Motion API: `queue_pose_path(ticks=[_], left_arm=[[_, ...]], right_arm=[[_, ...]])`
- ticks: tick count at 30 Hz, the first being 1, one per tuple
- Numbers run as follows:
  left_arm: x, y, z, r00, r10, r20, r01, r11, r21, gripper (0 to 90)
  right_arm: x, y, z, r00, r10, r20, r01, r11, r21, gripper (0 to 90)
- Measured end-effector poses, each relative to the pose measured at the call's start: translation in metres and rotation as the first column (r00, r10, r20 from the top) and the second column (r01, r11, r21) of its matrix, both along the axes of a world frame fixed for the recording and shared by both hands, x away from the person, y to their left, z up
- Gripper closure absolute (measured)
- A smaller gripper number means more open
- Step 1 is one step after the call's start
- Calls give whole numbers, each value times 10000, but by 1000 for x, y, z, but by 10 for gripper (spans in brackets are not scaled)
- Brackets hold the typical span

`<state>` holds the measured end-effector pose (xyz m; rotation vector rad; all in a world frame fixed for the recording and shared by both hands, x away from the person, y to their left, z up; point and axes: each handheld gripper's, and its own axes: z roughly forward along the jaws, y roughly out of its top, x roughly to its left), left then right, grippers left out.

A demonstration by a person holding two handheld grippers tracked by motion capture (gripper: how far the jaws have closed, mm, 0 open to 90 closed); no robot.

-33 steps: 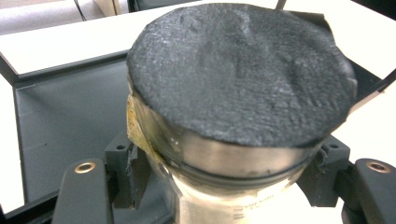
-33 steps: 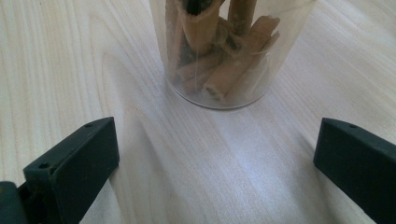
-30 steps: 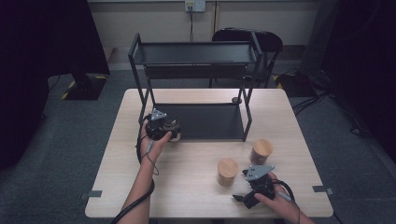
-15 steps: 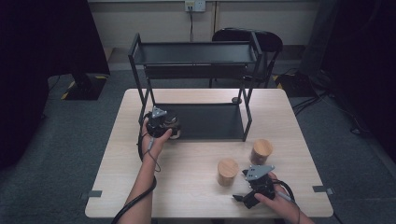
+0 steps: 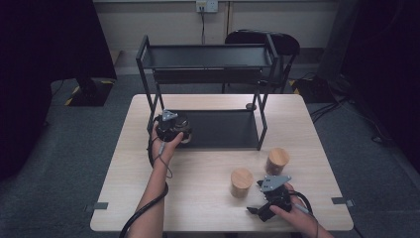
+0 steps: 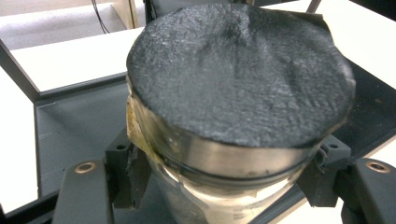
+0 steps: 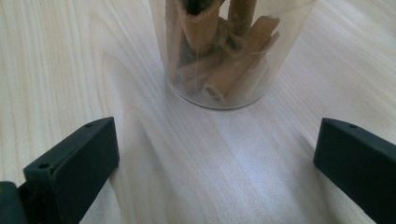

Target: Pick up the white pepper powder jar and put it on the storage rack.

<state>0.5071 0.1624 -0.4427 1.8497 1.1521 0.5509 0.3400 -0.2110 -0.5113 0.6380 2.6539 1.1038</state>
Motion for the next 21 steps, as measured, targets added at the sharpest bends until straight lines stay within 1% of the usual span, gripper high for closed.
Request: queue_pose_path(ticks=[4,8,12,14,21], left_arm=[[3,-2,-1,10000,96,26,-96,9999,75,308],[7,-3,-5,9999,123,-78,-122,9999,106,308],[9,-5,-8,9997,169,-153,-166,9996,240,308],[9,-5,-9,9996,251,-105,-250,9995,180,308],[12,-1,-7,9988,473,-107,-470,9986,224,309]], right_arm=[[0,0,0,10000,1,0,-1,10000,1,0],[0,0,0,10000,-3,-1,3,10000,5,0],[0,0,0,10000,-3,-1,3,10000,2,0],[0,0,0,10000,-3,-3,3,10000,4,0],[0,0,0,10000,2,2,-2,10000,1,0]])
